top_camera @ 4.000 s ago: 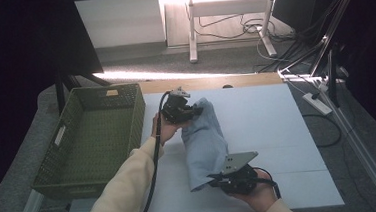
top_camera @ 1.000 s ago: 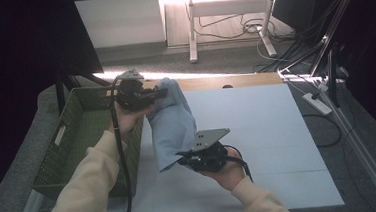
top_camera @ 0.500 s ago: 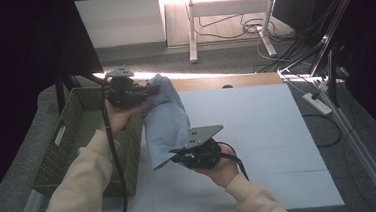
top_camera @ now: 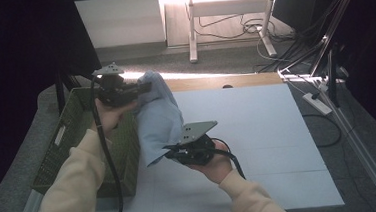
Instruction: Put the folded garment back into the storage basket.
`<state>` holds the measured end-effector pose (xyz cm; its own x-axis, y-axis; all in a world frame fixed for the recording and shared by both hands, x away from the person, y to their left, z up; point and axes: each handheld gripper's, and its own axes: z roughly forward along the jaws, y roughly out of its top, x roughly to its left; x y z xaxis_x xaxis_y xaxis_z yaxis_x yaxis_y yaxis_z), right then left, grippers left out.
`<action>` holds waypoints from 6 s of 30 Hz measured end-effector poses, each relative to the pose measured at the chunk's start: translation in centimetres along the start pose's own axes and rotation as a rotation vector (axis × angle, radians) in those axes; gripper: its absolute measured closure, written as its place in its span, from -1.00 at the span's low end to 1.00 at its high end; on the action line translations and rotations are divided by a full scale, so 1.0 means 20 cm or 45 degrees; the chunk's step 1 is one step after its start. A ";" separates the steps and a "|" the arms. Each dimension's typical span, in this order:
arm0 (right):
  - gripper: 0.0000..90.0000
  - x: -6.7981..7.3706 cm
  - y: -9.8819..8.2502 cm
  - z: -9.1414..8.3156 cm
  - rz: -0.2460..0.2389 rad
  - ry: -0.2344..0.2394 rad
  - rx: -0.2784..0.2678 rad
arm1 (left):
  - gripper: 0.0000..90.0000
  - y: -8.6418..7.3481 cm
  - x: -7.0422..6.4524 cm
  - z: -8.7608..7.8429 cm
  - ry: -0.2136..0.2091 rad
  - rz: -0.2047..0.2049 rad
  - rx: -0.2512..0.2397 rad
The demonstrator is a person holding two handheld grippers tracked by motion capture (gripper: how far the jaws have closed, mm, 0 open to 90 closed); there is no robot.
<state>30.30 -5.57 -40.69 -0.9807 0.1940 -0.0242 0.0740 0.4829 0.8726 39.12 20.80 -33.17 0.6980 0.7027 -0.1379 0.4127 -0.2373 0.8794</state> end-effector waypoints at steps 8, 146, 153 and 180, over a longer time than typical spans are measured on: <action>0.83 0.00 0.05 0.04 -0.019 0.011 -0.006 | 0.82 0.00 0.04 -0.07 0.026 -0.008 -0.014; 0.82 0.07 0.40 0.77 -0.081 0.210 0.006 | 0.83 -0.29 0.52 -0.58 0.279 -0.158 0.004; 0.82 0.06 0.39 0.80 -0.070 0.222 0.018 | 0.83 -0.32 0.53 -0.54 0.273 -0.167 0.031; 0.82 0.02 0.31 0.93 -0.026 0.220 0.101 | 0.83 -0.40 0.60 -0.38 0.279 -0.204 0.141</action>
<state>33.77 13.34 -44.40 -0.9981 0.0369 0.0488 0.0611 0.5527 0.8312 39.80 36.18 -38.39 0.4805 0.8625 -0.1590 0.5773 -0.1746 0.7977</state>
